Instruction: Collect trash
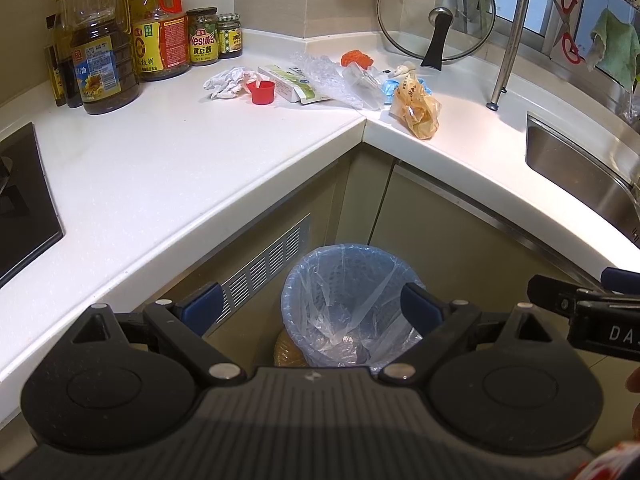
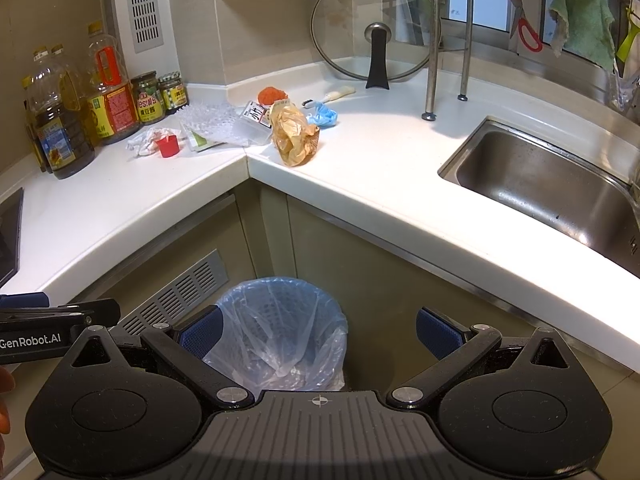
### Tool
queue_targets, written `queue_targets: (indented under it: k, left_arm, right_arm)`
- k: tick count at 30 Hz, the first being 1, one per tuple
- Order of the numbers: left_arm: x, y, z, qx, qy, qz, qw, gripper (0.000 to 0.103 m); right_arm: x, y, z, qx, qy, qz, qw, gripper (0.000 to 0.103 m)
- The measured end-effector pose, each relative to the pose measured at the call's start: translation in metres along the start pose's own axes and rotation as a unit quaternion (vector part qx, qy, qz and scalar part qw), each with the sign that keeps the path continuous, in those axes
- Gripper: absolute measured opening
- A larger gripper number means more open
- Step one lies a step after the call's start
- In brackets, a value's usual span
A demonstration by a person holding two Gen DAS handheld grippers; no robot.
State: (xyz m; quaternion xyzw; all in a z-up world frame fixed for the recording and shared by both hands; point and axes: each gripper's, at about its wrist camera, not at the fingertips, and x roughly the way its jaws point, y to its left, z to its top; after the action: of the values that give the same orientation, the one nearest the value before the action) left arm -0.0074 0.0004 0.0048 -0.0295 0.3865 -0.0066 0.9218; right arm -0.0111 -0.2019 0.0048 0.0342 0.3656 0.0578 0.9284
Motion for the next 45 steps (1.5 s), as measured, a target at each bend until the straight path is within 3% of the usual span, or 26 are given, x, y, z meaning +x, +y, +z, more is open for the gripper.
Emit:
queue_targets:
  k: [45]
  left_arm:
    - [-0.0021, -0.0033, -0.0009, 0.002, -0.002, -0.005, 1.0, 0.095]
  right_arm:
    - [-0.002, -0.0015, 0.0017, -0.002, -0.003, 0.0, 1.0, 0.102]
